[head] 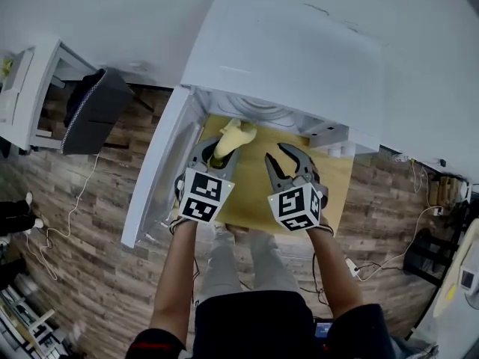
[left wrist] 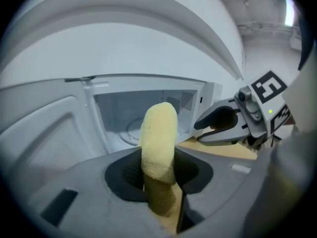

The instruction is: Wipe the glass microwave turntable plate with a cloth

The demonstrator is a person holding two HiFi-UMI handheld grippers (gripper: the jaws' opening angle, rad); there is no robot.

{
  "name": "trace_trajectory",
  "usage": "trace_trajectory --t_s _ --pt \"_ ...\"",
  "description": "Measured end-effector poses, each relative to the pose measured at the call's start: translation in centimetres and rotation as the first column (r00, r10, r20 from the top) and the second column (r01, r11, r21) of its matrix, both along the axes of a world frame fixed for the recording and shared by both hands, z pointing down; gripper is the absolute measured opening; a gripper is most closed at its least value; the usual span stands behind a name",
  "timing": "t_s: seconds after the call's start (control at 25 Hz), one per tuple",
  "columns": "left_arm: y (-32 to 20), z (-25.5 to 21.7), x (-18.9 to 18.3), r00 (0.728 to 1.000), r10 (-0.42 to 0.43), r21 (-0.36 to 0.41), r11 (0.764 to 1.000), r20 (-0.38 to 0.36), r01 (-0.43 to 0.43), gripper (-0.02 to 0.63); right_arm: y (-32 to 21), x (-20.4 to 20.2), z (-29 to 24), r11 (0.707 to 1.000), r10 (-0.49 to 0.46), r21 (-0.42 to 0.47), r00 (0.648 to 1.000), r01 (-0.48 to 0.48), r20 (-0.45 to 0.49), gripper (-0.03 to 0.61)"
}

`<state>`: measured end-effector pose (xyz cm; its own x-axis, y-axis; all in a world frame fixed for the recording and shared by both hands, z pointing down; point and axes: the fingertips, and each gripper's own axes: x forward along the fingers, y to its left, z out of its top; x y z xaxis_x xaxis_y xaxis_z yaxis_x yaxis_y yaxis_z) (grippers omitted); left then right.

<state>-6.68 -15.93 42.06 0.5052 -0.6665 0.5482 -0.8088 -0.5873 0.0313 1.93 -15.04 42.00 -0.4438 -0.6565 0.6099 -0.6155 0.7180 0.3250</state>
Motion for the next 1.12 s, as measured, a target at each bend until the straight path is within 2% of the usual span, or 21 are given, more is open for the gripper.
trace_trajectory --t_s 0.16,0.28,0.48,0.72,0.92,1.12 --pt "1.0 -4.2 -1.6 0.983 -0.089 -0.005 0.996 -0.158 0.089 0.121 0.6 0.1 -3.8 0.999 0.021 0.034 0.998 -0.023 0.059 0.099" --pt "1.6 -6.8 -3.1 0.977 -0.114 0.005 0.993 -0.180 0.117 0.121 0.6 -0.7 -7.0 0.997 0.052 0.048 0.988 -0.059 0.145 0.044" --pt "3.4 -11.1 -3.7 0.968 -0.112 0.047 0.991 -0.225 0.126 0.121 1.1 -1.5 -11.8 0.994 0.073 0.057 0.958 -0.093 0.277 0.020" --pt "6.0 -16.7 -5.0 0.919 -0.168 0.042 0.980 -0.357 0.196 0.121 2.3 -1.4 -18.2 0.992 -0.005 0.116 0.913 -0.047 0.408 0.012" --pt "7.8 -21.1 -5.8 0.912 -0.166 0.126 0.966 -0.376 0.228 0.121 3.3 -1.5 -23.0 0.983 -0.043 0.177 0.874 -0.049 0.483 0.012" --pt "9.6 -25.1 -7.1 0.854 -0.161 0.183 0.941 -0.495 0.284 0.121 4.6 -1.2 -26.3 0.975 -0.069 0.214 0.842 -0.056 0.536 0.012"
